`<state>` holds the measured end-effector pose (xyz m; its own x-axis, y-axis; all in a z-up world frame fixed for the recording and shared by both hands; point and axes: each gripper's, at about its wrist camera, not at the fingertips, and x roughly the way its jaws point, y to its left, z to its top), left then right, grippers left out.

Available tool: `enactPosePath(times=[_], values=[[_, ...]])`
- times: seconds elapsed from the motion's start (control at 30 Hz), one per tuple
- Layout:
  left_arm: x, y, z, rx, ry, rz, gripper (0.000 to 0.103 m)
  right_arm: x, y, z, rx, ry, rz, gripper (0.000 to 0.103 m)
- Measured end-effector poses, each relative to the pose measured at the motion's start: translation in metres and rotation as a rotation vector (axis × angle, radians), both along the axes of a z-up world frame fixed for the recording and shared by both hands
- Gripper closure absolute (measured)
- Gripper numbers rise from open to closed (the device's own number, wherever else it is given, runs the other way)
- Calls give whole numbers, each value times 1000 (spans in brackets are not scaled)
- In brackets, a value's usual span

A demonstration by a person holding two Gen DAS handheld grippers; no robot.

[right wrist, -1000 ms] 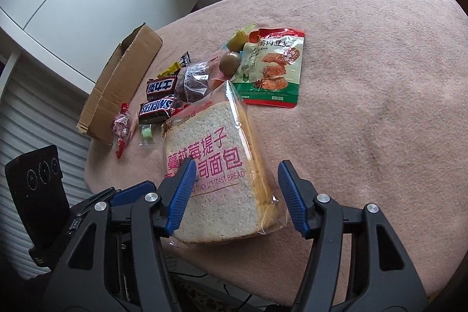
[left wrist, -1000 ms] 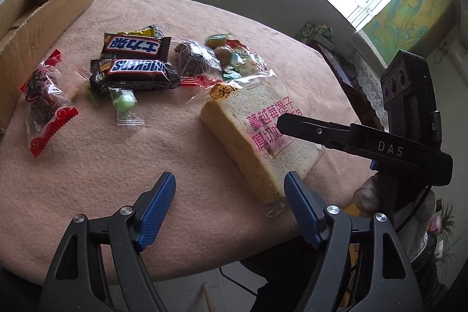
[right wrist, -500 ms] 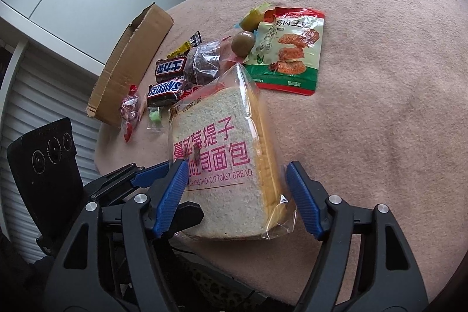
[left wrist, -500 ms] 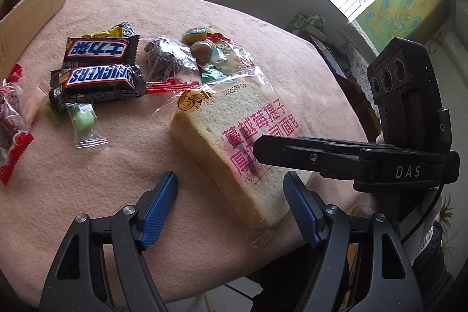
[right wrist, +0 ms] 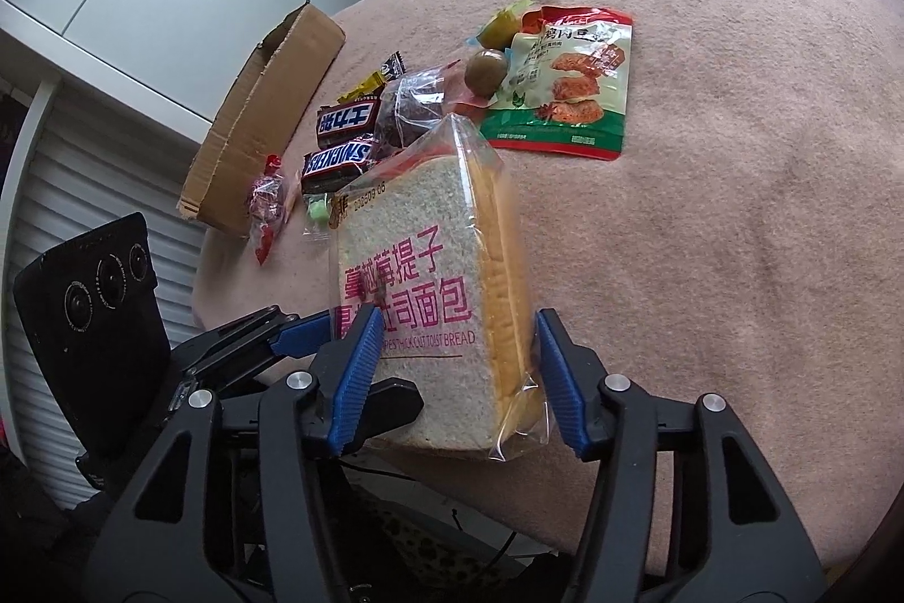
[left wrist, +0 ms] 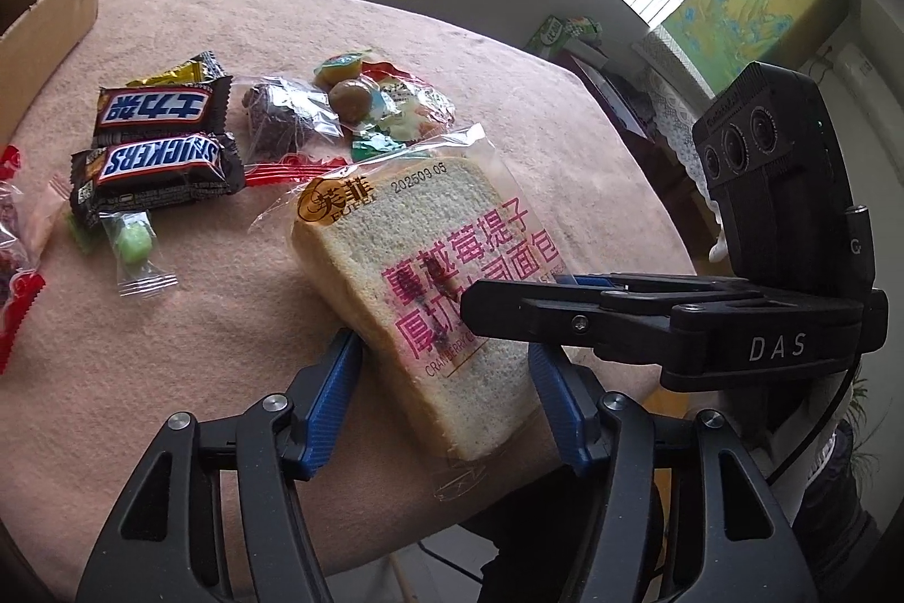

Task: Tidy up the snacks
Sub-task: 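Carry the bread loaf into the cardboard box and open the right gripper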

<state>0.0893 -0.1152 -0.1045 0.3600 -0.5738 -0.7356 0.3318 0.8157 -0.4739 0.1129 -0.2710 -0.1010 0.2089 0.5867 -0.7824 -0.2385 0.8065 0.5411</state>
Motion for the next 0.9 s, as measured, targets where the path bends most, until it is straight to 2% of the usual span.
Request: enactPosePath(times=[0.4, 0.7, 0.9], values=[[-13, 37, 28, -1, -91, 52, 42, -5, 41, 45, 7, -86, 44, 47], [-13, 104, 58, 1, -173, 151, 42, 10, 115, 78, 26, -147, 139, 47], [-11, 150, 66, 8, -198, 238, 42, 23, 170, 89, 29, -169, 214, 47]])
